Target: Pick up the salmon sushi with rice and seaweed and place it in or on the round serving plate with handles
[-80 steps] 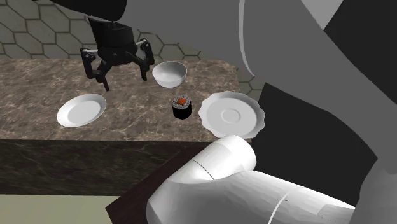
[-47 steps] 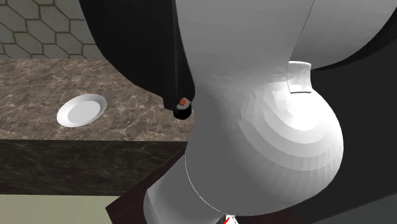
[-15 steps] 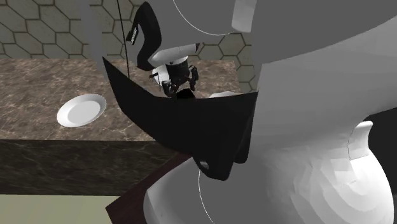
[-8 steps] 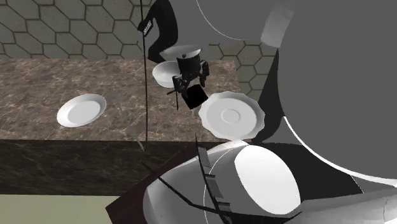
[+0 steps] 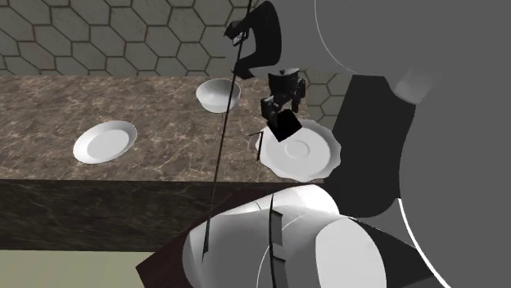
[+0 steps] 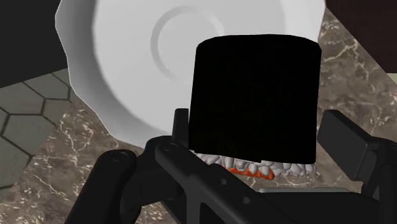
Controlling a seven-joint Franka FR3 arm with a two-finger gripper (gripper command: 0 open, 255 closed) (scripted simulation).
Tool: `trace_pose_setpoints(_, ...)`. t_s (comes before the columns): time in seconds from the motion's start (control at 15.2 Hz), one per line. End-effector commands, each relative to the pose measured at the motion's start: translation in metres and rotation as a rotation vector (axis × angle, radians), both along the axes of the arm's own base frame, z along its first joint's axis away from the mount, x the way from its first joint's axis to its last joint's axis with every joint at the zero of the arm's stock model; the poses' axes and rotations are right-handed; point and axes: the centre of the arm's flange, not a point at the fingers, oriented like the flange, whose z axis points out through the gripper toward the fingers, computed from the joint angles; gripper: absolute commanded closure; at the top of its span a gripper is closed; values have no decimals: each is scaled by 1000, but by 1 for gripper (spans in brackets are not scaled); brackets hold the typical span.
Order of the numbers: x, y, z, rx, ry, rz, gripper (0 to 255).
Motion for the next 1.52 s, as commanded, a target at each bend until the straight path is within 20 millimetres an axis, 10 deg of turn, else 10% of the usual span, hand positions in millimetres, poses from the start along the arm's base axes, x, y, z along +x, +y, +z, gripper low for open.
trace_pose_setpoints(0.0, -19, -19, 6, 0, 1, 2, 255)
trace_pose_setpoints(0.26, -59, -56, 12, 0, 1, 2, 255)
trace_pose_setpoints(1.45, -59, -56, -81, 0, 1, 2, 255)
